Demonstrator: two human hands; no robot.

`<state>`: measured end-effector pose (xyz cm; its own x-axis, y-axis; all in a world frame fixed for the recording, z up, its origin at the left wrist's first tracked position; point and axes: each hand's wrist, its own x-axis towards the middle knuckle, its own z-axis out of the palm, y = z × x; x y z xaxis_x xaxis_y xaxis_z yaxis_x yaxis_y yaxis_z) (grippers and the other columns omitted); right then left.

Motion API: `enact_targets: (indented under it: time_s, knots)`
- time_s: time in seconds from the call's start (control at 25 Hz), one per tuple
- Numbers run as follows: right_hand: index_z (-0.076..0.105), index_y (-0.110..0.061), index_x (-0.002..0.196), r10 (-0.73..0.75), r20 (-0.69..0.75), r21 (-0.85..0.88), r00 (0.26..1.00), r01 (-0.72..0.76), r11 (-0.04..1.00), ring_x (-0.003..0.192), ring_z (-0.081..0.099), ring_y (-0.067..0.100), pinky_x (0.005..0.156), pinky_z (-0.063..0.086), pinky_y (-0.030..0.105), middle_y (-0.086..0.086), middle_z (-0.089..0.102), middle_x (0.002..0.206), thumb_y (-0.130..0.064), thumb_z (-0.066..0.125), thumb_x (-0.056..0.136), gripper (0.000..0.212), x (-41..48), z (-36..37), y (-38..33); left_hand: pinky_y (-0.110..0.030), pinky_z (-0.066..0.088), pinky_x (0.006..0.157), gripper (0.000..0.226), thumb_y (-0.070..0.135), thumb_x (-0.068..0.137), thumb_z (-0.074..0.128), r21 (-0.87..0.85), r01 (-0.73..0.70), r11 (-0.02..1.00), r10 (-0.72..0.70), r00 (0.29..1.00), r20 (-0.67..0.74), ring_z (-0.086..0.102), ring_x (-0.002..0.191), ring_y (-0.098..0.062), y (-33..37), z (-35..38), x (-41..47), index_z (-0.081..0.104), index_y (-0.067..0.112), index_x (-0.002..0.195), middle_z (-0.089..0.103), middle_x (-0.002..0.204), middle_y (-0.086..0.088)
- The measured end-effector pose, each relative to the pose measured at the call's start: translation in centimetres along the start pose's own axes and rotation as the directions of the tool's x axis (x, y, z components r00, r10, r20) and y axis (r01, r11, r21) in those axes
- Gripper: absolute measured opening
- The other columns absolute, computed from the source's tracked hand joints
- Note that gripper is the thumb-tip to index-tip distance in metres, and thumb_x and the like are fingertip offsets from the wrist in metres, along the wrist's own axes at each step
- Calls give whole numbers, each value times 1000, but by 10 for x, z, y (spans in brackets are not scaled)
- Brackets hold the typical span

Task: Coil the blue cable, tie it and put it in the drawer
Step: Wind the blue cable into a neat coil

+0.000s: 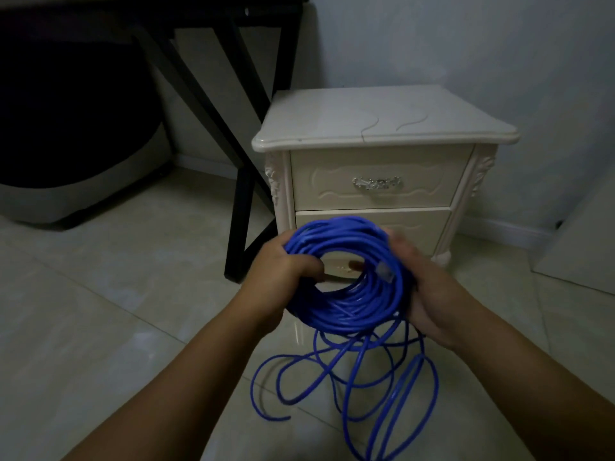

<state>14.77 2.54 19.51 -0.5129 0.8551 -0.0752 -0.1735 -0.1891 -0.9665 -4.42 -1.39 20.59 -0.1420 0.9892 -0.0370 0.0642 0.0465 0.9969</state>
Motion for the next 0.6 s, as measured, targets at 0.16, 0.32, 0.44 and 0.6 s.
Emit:
enact_targets:
  time_s: [0.16,0.32,0.44,0.6]
  knots:
    - [52,-23,132,-39,-41,149,998,44,988,110,66,21,91,56,39,5,68,121,-52,92,43,103,-3,10,12,-29,43,56,19,-8,66,50,-381,94,920,-124,991,-54,51,53,-17,1,8,-1,52,7,77,49,56,0]
    - [52,3,127,8,-117,258,993,23,966,109,63,40,93,52,47,31,61,120,-12,78,69,65,4,31,29,-26,48,55,21,-10,72,44,-625,125,770,-156,988,6,55,49,-16,7,21,-6,49,10,68,49,57,-4]
    - [51,14,124,29,-256,352,966,65,934,105,64,45,90,55,46,39,58,118,-4,75,60,70,12,24,27,-32,50,75,13,-4,72,59,-424,96,901,-68,994,81,66,74,-21,0,22,-9,58,8,77,63,77,-10]
    - [56,0,117,8,-396,75,918,24,997,79,69,36,68,57,41,29,62,92,4,69,51,68,15,9,10,-27,52,86,70,19,67,77,-167,142,976,-100,966,239,66,108,-13,-2,-1,-8,51,29,131,68,117,3]
